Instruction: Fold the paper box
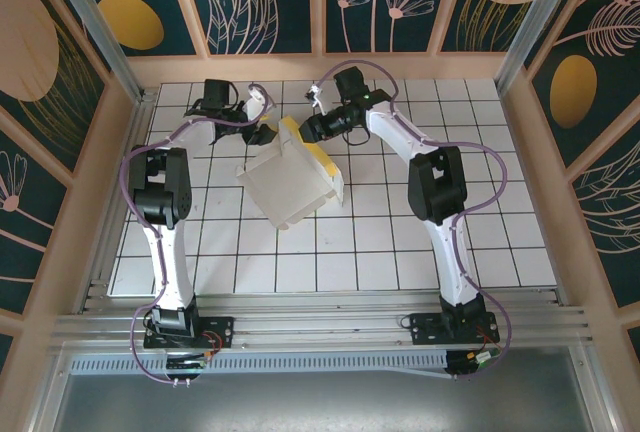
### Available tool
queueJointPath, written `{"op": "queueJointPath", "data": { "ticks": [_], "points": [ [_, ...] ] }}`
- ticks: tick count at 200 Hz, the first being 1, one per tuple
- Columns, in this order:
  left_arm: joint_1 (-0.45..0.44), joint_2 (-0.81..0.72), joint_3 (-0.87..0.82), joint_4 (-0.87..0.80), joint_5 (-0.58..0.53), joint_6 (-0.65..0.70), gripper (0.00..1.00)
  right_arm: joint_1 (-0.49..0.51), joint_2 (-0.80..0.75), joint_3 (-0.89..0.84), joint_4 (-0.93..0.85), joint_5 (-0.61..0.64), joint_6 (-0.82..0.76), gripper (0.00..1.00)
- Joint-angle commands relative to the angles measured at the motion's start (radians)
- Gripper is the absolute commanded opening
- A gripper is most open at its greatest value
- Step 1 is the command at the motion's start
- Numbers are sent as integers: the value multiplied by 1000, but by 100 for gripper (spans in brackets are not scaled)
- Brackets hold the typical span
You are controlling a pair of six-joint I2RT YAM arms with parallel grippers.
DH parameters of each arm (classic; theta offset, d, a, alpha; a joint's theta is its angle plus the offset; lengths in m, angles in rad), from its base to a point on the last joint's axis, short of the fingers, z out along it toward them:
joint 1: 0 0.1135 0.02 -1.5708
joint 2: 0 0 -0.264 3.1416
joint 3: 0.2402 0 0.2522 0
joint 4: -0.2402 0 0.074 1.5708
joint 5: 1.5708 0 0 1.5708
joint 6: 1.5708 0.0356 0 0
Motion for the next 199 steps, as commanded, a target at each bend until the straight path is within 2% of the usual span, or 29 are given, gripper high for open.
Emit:
{"op": "queueJointPath", "data": {
  "ticks": [1, 44, 96, 127, 154, 199],
  "points": [
    [-26, 27, 23, -128, 66, 66, 61, -7, 34, 17, -14, -39, 28, 45],
    [-41, 22, 23, -127, 61, 54, 62, -6, 43, 17, 7, -56, 50, 42],
    [-59, 42, 64, -126, 49, 31, 63, -5, 41, 18, 6, -68, 56, 44],
    [-71, 51, 80, -67, 50, -30, 66, -5, 43, 14, 11, -82, 59, 44],
    [-86, 66, 95, -47, 43, -30, 66, -5, 44, -2, 30, -102, 64, 43],
    [-111, 112, 157, -60, 52, -27, 60, -8, 57, -9, 46, -112, 69, 43]
  ]
}}
